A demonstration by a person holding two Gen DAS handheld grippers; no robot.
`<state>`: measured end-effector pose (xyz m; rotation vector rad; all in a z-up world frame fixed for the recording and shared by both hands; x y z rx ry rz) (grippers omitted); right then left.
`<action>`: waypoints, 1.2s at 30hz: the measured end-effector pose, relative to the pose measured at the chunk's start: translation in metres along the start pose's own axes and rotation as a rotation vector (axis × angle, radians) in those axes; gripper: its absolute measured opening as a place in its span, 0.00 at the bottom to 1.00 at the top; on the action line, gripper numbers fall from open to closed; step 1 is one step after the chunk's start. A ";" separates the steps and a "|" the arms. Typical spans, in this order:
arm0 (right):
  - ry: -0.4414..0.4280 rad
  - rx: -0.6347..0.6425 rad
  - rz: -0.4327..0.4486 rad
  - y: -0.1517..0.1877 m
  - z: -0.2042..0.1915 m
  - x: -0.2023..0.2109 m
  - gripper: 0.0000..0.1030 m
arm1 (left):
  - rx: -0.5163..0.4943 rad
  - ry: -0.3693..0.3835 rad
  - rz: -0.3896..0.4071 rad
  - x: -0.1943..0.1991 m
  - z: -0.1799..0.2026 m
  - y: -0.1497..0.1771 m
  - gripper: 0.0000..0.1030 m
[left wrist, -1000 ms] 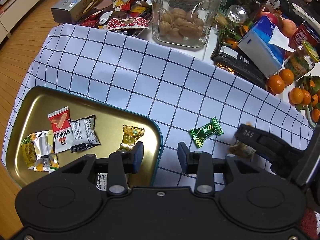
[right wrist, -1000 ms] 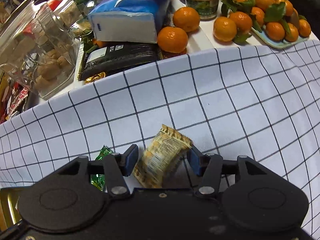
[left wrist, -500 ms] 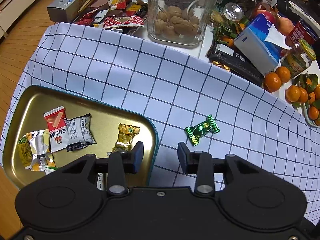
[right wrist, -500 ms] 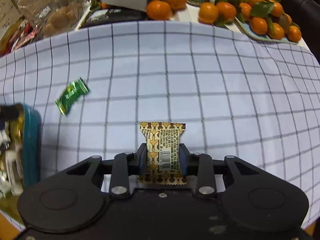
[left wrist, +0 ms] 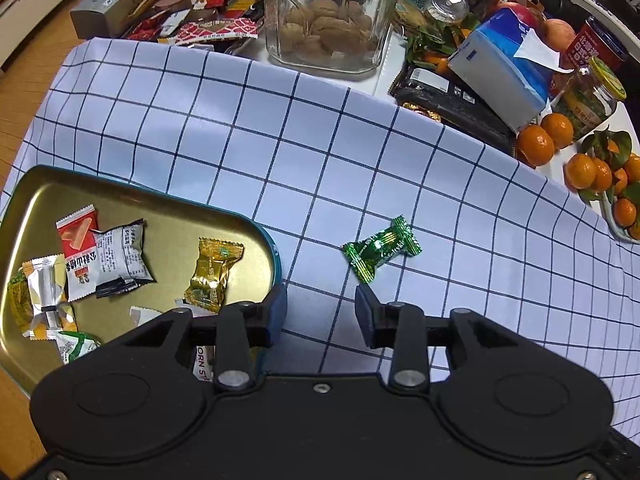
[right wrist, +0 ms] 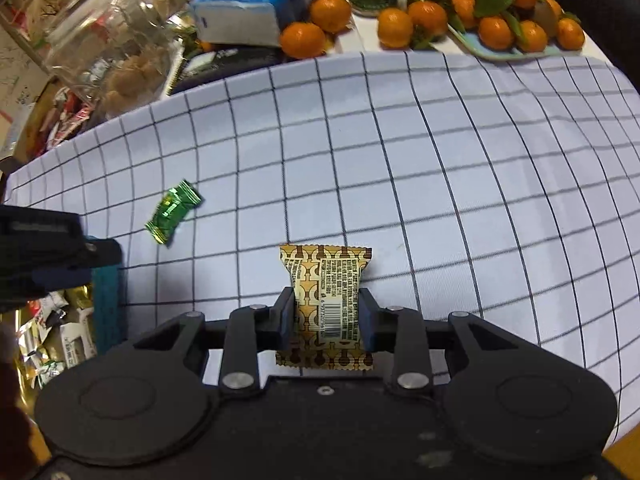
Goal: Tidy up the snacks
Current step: 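Close the left tool on the green-wrapped candy and lift it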
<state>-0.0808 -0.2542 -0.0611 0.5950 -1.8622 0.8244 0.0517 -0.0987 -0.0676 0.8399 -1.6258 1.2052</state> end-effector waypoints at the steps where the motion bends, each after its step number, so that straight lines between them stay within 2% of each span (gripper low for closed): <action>1: 0.003 0.011 0.002 -0.001 -0.001 0.001 0.33 | 0.002 -0.007 0.013 0.000 0.000 0.001 0.45; 9: -0.069 -0.077 -0.036 0.002 0.007 0.006 0.33 | -0.052 -0.014 0.075 -0.001 0.016 0.007 0.45; 17: -0.144 -0.131 -0.010 -0.004 0.012 0.028 0.33 | -0.188 -0.067 0.175 -0.005 0.034 0.015 0.47; 27: -0.204 -0.205 0.021 -0.013 0.024 0.047 0.33 | -0.392 -0.134 0.270 -0.012 0.059 0.005 0.48; 33: -0.223 -0.232 0.030 -0.017 0.029 0.052 0.33 | -0.451 -0.075 0.241 -0.018 0.070 0.003 0.49; 36: -0.228 -0.248 0.035 -0.019 0.032 0.054 0.33 | -0.458 -0.086 0.230 -0.024 0.073 0.002 0.49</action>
Point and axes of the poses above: each gripper's, at about its wrist camera, not at the fingertips, and x roughly against the way its jaws point, z to its right, y to its underside, the point moved 5 cm from there along -x, roughly the way its jaws point, and after that the axes turned 10 degrees about -y, right-handed, at the moved point
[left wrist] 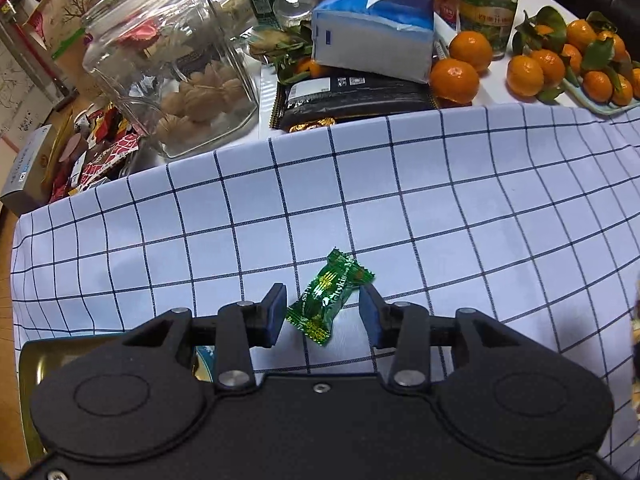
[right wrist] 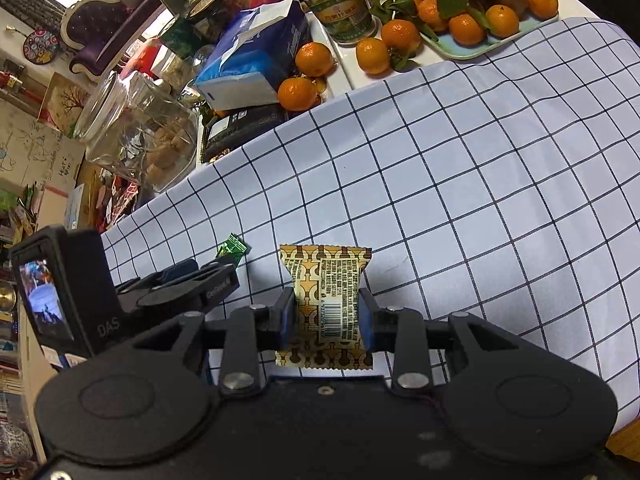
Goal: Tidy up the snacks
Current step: 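Close the left tool on the green-wrapped candy and lift it, then carry both snacks over the tin and open both tools to drop them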
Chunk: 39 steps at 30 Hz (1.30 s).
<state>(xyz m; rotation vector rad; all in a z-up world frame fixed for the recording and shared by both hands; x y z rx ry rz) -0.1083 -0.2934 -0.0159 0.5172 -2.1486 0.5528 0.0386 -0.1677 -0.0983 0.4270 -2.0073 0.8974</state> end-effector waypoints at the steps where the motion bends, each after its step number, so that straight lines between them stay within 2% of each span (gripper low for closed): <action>1: -0.002 -0.004 0.003 -0.001 0.000 0.001 0.33 | -0.005 -0.006 -0.004 -0.003 0.000 -0.001 0.49; 7: -0.011 -0.016 0.013 -0.003 0.001 0.005 0.33 | 0.016 0.021 -0.037 -0.017 -0.002 -0.001 0.51; 11: -0.017 -0.020 0.021 -0.005 0.001 0.007 0.33 | 0.076 0.055 -0.064 -0.020 -0.008 -0.003 0.51; 14: -0.011 -0.017 0.030 -0.007 0.001 0.008 0.33 | 0.149 0.094 -0.100 -0.021 -0.011 -0.003 0.43; 15: -0.008 -0.015 0.031 -0.007 0.001 0.008 0.33 | 0.171 0.104 -0.112 -0.020 -0.011 -0.002 0.35; 16: -0.006 -0.014 0.031 -0.006 0.001 0.008 0.33 | 0.187 0.113 -0.126 -0.019 -0.010 0.000 0.33; 21: 0.009 0.004 0.031 -0.005 0.001 0.007 0.33 | 0.191 0.079 -0.171 -0.001 0.003 0.012 0.29; 25: 0.031 0.025 0.025 -0.003 0.001 0.004 0.33 | 0.186 0.006 -0.254 0.012 0.010 0.030 0.29; 29: 0.059 0.053 0.019 0.000 0.002 0.001 0.33 | 0.253 0.022 -0.327 0.021 0.008 0.050 0.29; 32: 0.085 0.078 0.008 0.004 0.005 -0.003 0.33 | 0.290 0.022 -0.350 0.027 0.004 0.066 0.29; 39: 0.154 0.133 -0.021 0.013 0.015 -0.012 0.33 | 0.294 -0.002 -0.399 0.036 -0.001 0.088 0.28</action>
Point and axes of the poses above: each gripper's, at about its wrist camera, not at the fingertips, and x roughly against the way its jaws point, z to its right, y to its underside, the point moved 5 cm from there along -x, roughly the way its jaws point, and after that the axes turned 10 degrees about -y, right-handed, at the moved point
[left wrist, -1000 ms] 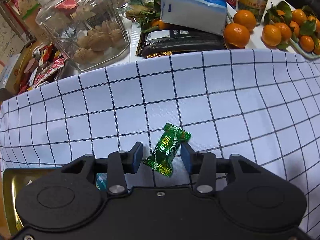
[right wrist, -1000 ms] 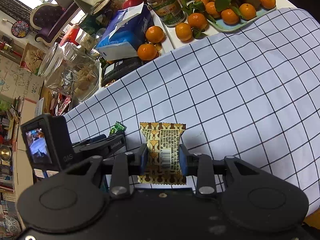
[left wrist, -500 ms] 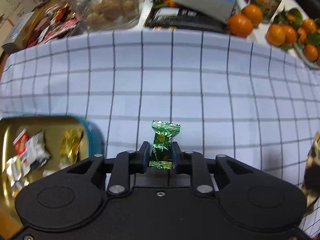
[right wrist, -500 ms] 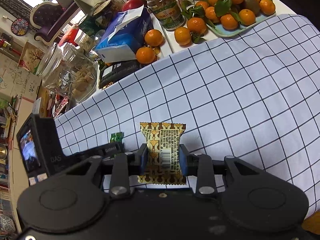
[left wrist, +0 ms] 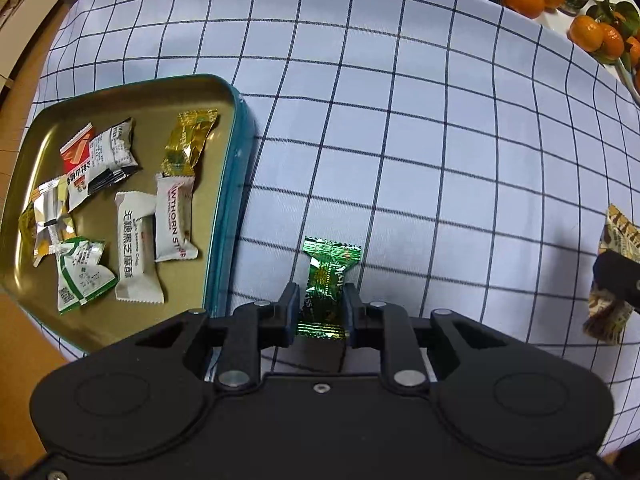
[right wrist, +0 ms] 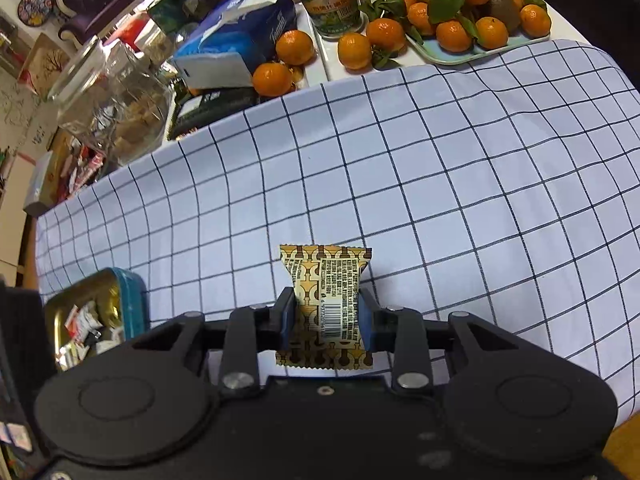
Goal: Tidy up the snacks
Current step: 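Carry both snacks over the tin and open both tools to drop them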
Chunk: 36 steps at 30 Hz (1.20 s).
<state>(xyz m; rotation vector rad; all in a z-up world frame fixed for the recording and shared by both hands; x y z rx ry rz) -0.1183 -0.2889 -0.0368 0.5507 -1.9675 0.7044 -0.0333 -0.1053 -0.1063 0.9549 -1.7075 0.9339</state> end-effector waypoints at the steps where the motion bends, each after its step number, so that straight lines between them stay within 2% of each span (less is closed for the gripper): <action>1: 0.010 0.007 -0.004 0.001 0.001 -0.002 0.33 | -0.004 -0.003 0.010 0.002 -0.001 0.004 0.28; 6: 0.056 0.043 -0.035 0.009 0.009 -0.012 0.33 | -0.029 -0.030 0.054 0.005 -0.001 0.014 0.28; 10: 0.093 0.075 -0.059 0.015 0.014 -0.020 0.33 | -0.031 0.000 0.024 0.001 0.012 0.014 0.28; 21: 0.132 0.119 -0.096 0.028 0.012 -0.030 0.33 | -0.060 0.025 0.058 0.014 0.039 0.001 0.26; 31: 0.178 0.157 -0.105 0.039 0.015 -0.038 0.33 | -0.030 0.128 0.019 0.012 0.018 -0.018 0.26; 36: 0.186 0.180 -0.104 0.045 0.008 -0.041 0.33 | 0.007 0.156 -0.006 0.007 0.005 -0.019 0.26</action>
Point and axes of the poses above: each gripper's, at about its wrist camera, not at the fingertips, and x roughly against the way its jaws point, z to its right, y to its underside, the point moved 5 cm from there along -x, roughly the way its jaws point, and after that the axes turned 10 degrees about -y, right-handed, at the moved point
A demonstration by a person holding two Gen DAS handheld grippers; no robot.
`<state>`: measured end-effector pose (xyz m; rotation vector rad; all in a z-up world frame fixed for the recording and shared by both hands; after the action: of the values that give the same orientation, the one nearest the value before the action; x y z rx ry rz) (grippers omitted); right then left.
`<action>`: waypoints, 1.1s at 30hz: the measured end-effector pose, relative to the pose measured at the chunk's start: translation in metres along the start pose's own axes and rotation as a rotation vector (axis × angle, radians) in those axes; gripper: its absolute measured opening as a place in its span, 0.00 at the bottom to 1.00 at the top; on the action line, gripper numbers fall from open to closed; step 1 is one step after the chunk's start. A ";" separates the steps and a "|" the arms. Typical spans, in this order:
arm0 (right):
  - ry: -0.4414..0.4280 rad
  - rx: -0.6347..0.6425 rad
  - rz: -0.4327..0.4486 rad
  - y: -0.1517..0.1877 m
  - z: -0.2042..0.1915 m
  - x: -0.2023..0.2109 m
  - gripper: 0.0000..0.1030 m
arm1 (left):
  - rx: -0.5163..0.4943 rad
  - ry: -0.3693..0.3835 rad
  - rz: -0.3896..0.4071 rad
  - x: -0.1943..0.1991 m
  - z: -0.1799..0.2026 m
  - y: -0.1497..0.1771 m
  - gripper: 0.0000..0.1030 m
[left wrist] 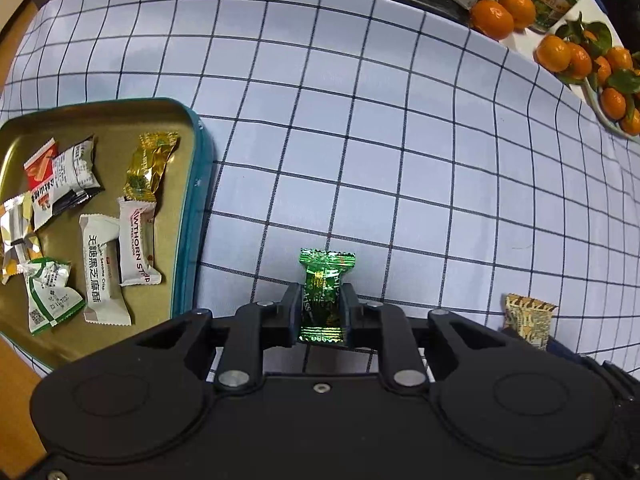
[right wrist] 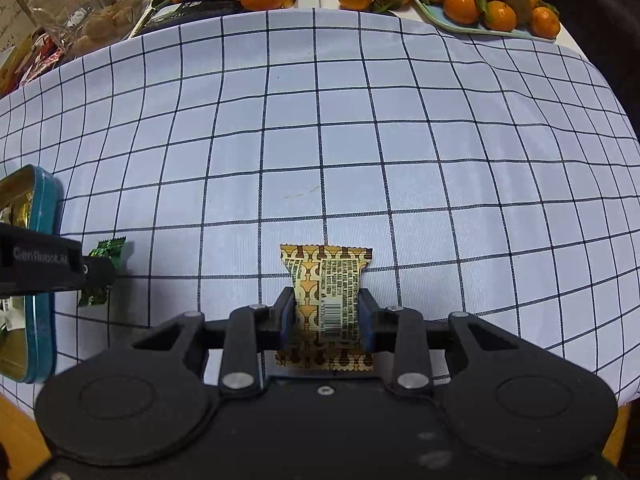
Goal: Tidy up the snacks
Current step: 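Carry both snacks over the tin and open both tools to drop them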
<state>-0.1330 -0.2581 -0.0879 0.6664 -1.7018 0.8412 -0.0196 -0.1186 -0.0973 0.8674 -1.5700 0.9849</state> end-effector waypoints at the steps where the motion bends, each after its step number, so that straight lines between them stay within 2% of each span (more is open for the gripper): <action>1: -0.012 -0.003 -0.002 0.000 -0.002 0.000 0.33 | 0.010 0.015 0.007 0.003 -0.004 -0.001 0.26; 3: -0.033 -0.018 0.006 -0.003 -0.006 0.005 0.33 | 0.031 0.029 0.041 0.011 -0.013 -0.004 0.26; 8: -0.076 -0.031 0.051 -0.015 -0.024 0.018 0.33 | 0.087 0.009 0.123 0.029 -0.037 -0.013 0.26; 18: -0.093 0.004 0.088 -0.021 -0.060 0.021 0.33 | 0.250 -0.086 0.182 0.036 -0.101 -0.032 0.26; 23: -0.114 0.029 0.101 -0.022 -0.080 0.022 0.33 | 0.337 -0.155 0.178 0.032 -0.141 -0.036 0.26; 33: -0.229 0.089 0.156 -0.033 -0.137 0.029 0.33 | 0.435 -0.257 0.134 0.019 -0.210 -0.031 0.26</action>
<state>-0.0368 -0.1681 -0.0290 0.7186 -1.9506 0.9846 0.0852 0.0603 -0.0481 1.2394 -1.6722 1.3870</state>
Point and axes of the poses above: each gripper's, at about its wrist camera, not at the fingertips, and x roughly against the way its jaws point, z to its right, y to its underside, the point moved 5 cm from there along -x, roughly the way its jaws point, and after that the axes turned 10 degrees about -y, right-handed, at the moved point
